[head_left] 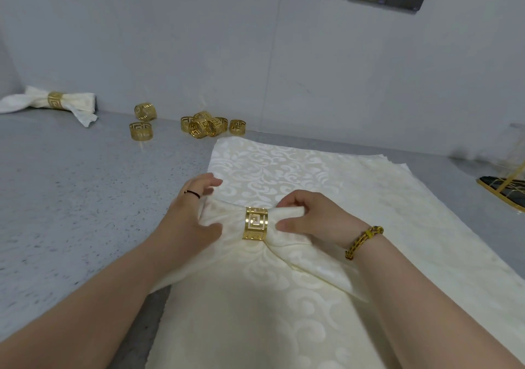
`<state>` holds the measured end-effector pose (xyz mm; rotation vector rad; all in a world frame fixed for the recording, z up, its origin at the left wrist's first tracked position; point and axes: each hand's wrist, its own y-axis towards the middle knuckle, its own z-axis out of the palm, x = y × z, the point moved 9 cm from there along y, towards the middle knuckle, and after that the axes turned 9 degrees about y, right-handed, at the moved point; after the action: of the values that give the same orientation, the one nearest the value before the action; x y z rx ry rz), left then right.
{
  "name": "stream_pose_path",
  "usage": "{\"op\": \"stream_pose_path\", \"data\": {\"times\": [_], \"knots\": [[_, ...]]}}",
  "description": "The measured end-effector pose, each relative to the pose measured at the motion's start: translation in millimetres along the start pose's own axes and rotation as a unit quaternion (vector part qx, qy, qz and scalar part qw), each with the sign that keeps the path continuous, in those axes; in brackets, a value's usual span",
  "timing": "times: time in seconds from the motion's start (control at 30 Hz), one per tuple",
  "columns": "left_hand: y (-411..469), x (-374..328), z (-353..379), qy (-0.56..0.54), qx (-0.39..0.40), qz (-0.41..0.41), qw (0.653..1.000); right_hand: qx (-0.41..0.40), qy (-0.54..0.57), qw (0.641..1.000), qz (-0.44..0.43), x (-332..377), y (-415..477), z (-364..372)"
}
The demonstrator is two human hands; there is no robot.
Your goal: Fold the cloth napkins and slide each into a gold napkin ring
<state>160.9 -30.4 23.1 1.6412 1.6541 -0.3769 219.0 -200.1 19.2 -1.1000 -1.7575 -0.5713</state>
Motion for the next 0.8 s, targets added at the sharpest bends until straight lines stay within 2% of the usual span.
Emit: {"op": "stream_pose_path", "data": {"times": [0.07, 0.13, 0.2, 0.27, 0.33, 0.47, 0.53, 0.6, 0.63, 0.7, 0.77, 0.8], "knots": [[-6, -23, -2, 0.136, -0.028, 0.099, 0.985, -0.009, -0.013, 0.999, -0.037, 3, 0, 4], [-13, -43, 14, 0.284, -0.042, 0.199, 0.937, -0.027, -0.029, 0.997, -0.070, 5, -2, 5], [-16, -56, 34, 0.366, -0.045, 0.246, 0.896, -0.043, -0.045, 0.994, -0.095, 8, -3, 4], [-16, -63, 44, 0.387, -0.053, 0.264, 0.882, -0.052, -0.055, 0.991, -0.109, 10, -6, 4], [-16, -65, 47, 0.382, -0.059, 0.265, 0.883, -0.055, -0.052, 0.991, -0.111, 9, -7, 5], [-17, -59, 41, 0.316, -0.076, 0.252, 0.911, -0.046, -0.037, 0.993, -0.101, 7, -10, 7], [-16, -54, 38, 0.295, -0.057, 0.243, 0.922, -0.033, -0.031, 0.996, -0.082, 6, -10, 8], [-15, -50, 26, 0.291, -0.059, 0.197, 0.934, -0.025, -0.026, 0.997, -0.075, 8, -10, 8], [-11, -42, 16, 0.251, -0.062, 0.141, 0.956, -0.025, -0.021, 0.996, -0.078, 9, -11, 7], [-8, -15, -1, 0.093, -0.022, -0.024, 0.995, -0.033, 0.009, 0.996, -0.084, 12, -12, 6], [-10, 15, -6, -0.072, 0.019, -0.148, 0.986, -0.041, 0.060, 0.994, -0.077, 11, -13, 4], [-11, 26, -8, -0.110, 0.036, -0.180, 0.977, -0.044, 0.078, 0.993, -0.075, 12, -13, 4]]}}
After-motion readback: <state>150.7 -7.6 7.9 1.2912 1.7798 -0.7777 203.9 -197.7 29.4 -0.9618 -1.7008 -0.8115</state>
